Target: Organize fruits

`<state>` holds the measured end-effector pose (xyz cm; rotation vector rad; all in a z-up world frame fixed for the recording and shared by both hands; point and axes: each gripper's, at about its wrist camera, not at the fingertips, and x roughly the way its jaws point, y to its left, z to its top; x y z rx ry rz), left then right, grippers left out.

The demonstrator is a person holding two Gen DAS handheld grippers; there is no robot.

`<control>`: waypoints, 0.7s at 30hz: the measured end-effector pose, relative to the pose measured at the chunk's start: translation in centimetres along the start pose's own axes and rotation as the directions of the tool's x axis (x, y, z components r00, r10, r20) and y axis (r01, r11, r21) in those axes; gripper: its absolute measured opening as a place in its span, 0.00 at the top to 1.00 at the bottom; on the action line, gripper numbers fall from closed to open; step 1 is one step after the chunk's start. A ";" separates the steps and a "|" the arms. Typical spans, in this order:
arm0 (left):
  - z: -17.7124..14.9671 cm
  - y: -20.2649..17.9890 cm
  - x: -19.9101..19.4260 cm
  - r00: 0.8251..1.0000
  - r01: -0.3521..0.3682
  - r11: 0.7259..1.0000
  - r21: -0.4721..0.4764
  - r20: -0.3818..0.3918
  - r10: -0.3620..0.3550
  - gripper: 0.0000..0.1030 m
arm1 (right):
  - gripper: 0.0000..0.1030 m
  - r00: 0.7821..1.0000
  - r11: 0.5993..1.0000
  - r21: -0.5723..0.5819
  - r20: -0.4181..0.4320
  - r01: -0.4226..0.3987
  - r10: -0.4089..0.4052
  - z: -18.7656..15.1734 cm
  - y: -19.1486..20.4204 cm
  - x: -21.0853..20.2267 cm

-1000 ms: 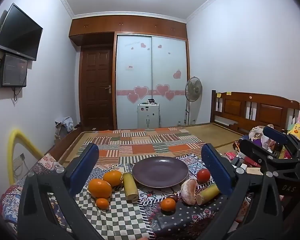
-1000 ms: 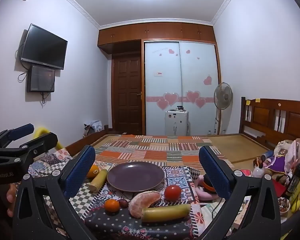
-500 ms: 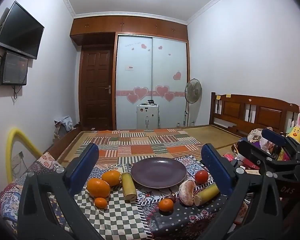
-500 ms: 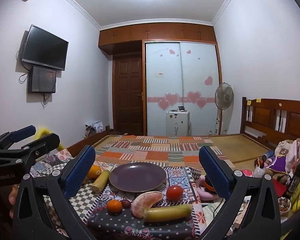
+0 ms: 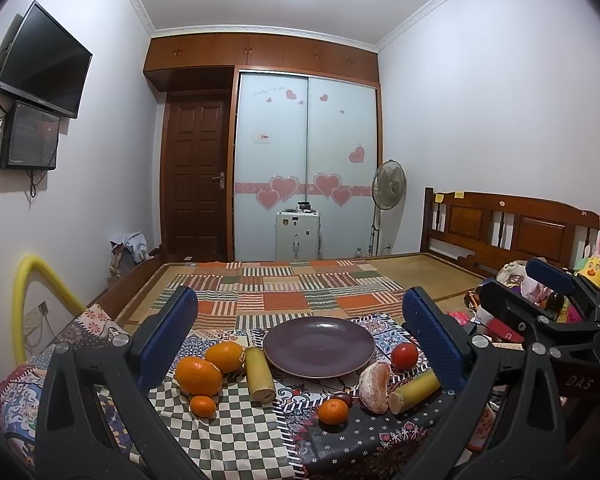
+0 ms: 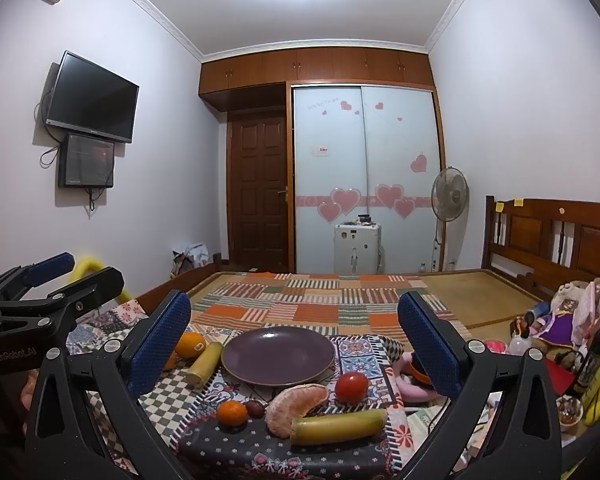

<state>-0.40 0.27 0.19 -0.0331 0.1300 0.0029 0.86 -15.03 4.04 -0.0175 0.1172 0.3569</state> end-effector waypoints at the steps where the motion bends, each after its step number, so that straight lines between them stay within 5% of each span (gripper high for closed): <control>1: 0.0 -0.1 0.0 1.000 0.000 1.000 0.000 0.000 0.000 0.00 | 0.00 1.000 1.000 0.000 0.000 0.000 0.000 0.0 0.1 0.0; 21: 0.1 -0.2 0.0 1.000 0.004 1.000 -0.006 0.001 -0.004 0.00 | 0.00 1.000 1.000 0.002 0.006 -0.005 0.005 0.4 0.6 -0.2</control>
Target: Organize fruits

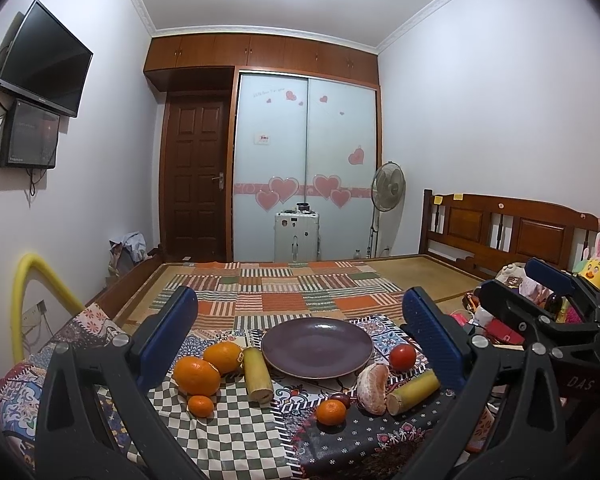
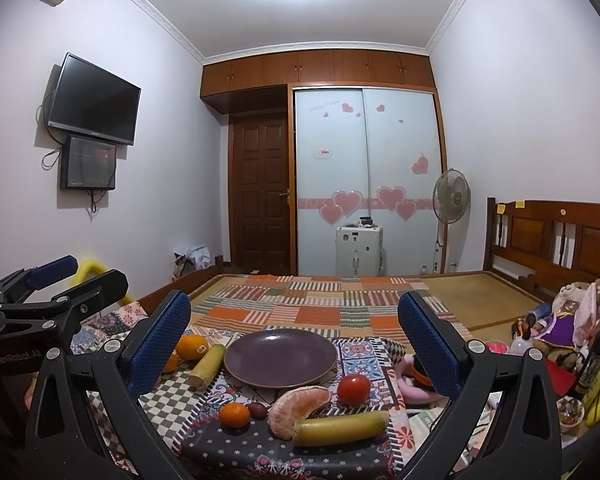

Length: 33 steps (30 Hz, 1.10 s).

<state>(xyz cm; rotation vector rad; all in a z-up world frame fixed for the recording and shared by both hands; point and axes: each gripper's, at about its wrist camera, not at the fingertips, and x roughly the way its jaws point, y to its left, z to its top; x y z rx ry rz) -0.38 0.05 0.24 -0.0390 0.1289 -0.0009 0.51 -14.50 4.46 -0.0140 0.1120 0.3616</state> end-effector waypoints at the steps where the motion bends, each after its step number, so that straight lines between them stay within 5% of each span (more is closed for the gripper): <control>1: 0.0 0.0 0.0 1.000 0.000 1.000 -0.001 0.000 0.000 0.00 | 0.00 1.000 1.000 0.000 0.000 0.000 0.000 0.0 0.0 0.0; 33: -0.2 0.3 0.1 1.000 -0.003 1.000 -0.006 -0.001 0.003 0.00 | 0.00 1.000 1.000 0.005 0.003 -0.011 0.011 -0.2 0.0 0.3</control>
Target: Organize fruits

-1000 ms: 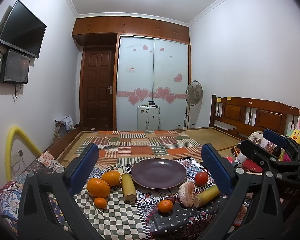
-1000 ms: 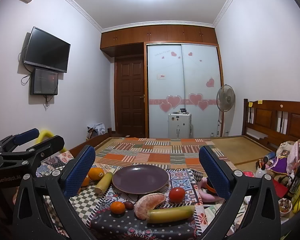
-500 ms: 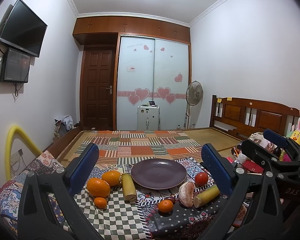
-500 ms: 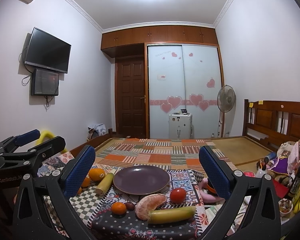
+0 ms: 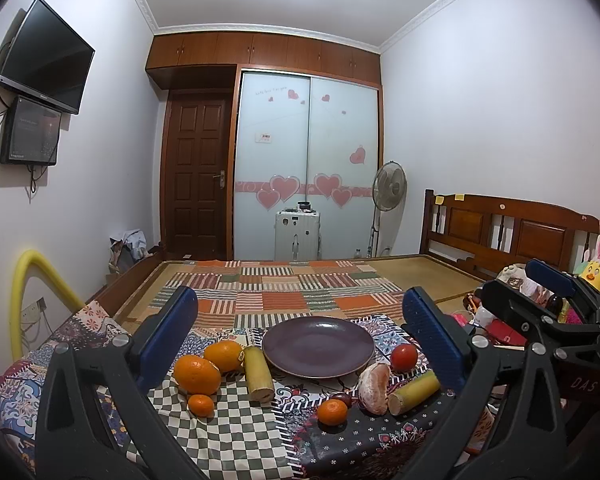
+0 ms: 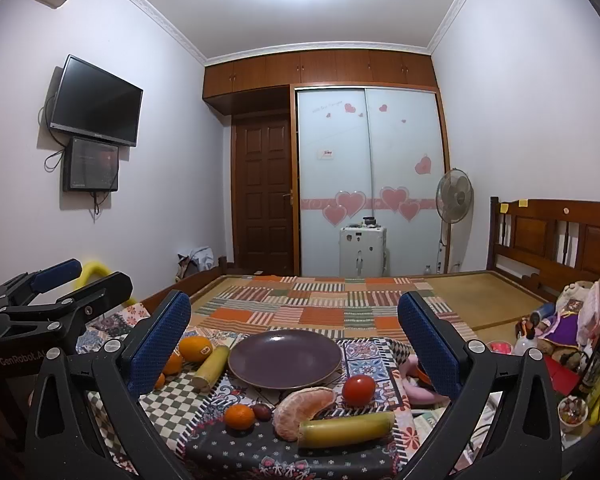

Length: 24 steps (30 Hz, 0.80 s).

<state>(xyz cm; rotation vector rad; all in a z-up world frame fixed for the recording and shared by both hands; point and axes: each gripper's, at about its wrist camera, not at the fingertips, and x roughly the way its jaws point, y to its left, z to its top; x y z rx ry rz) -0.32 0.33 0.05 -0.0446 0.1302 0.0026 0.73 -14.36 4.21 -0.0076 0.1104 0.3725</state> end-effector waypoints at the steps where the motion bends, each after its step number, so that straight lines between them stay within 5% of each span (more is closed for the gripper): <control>1: 0.0 0.0 0.0 1.000 0.000 1.000 0.000 -0.001 0.000 0.00 | 0.00 1.000 1.000 0.000 0.000 0.000 0.000 0.0 0.0 0.0; 13: -2.3 0.4 2.8 0.993 0.022 1.000 0.016 -0.115 -0.020 0.00 | 0.00 0.992 0.999 -0.011 -0.119 0.035 -0.036 -2.8 -1.0 3.0; 17: -4.1 1.0 4.7 0.980 0.022 1.000 -0.004 -0.198 -0.023 0.02 | 0.00 0.976 0.999 0.001 -0.214 0.049 -0.047 -5.4 -2.2 4.6; 19: -5.2 1.1 5.6 0.969 0.027 1.000 -0.005 -0.247 -0.027 0.14 | 0.00 0.963 0.998 0.002 -0.266 0.055 -0.053 -6.7 -2.7 5.4; 24: -7.7 1.0 7.7 0.935 0.049 0.999 0.002 -0.352 -0.045 0.23 | 0.01 0.929 0.999 0.002 -0.367 0.052 -0.048 -9.0 -3.4 6.5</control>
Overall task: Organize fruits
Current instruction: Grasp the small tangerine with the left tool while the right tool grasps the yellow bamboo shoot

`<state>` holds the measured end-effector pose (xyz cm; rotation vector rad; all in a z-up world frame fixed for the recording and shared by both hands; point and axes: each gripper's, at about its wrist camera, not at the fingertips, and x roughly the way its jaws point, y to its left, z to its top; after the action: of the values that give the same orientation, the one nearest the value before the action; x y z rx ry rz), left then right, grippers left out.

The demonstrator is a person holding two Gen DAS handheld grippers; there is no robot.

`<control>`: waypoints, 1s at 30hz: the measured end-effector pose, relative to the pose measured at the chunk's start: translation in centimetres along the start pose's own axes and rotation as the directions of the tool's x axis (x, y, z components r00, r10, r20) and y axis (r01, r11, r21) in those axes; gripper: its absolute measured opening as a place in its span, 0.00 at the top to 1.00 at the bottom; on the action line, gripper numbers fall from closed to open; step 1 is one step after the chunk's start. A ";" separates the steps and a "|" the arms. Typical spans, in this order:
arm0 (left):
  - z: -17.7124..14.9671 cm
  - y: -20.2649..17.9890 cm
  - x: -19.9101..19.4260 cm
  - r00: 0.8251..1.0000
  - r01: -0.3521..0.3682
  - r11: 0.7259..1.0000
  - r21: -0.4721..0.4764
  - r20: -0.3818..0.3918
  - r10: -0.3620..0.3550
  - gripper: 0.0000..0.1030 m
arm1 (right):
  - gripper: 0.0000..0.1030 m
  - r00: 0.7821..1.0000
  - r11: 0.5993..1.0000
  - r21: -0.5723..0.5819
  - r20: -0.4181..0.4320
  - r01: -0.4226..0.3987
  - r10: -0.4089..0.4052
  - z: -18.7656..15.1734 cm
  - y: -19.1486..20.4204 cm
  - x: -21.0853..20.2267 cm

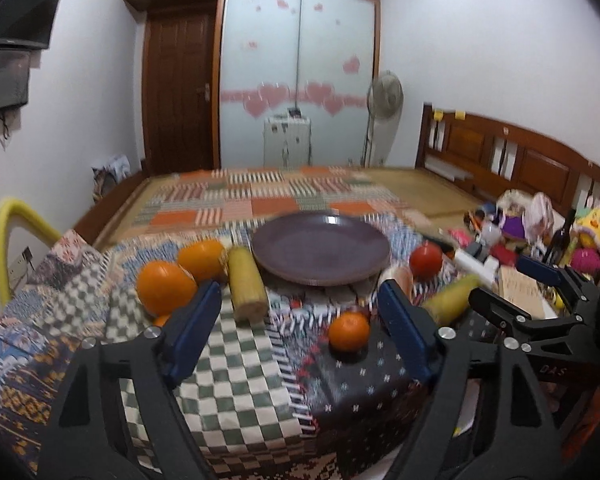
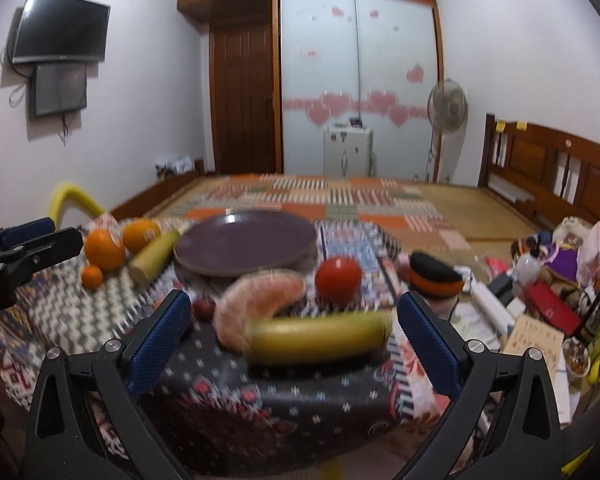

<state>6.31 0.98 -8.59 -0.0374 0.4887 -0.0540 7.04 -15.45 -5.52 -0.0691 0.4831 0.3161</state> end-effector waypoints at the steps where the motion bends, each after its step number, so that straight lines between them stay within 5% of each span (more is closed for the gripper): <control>1: -0.2 -0.1 0.4 1.000 0.002 1.000 0.005 -0.014 -0.002 0.23 | 0.01 1.000 1.000 0.000 -0.018 -0.001 0.001 -0.2 -0.1 0.3; 18: -2.7 -1.9 6.7 0.985 0.090 0.996 0.025 -0.153 -0.086 0.31 | 0.01 0.988 0.994 0.112 -0.151 -0.013 0.030 -1.2 -0.4 5.5; 22: -2.9 -2.4 7.9 0.980 0.109 0.993 0.035 -0.174 -0.101 0.36 | 0.14 0.987 0.995 0.095 -0.158 -0.009 0.024 -1.7 -0.8 5.5; 26: -3.0 -2.7 8.8 0.976 0.121 0.992 0.028 -0.188 -0.114 0.39 | 0.33 0.978 0.989 0.117 -0.178 -0.087 0.107 -2.1 -1.7 4.9; 30: -3.2 -2.8 9.5 0.971 0.129 0.991 0.016 -0.203 -0.123 0.51 | 0.37 0.976 0.990 0.097 -0.183 -0.102 0.118 -2.2 -1.9 3.7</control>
<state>13.01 -2.42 -15.73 -0.0342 0.6883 -0.1916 9.76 -16.56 -9.23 0.0126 0.6897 0.3987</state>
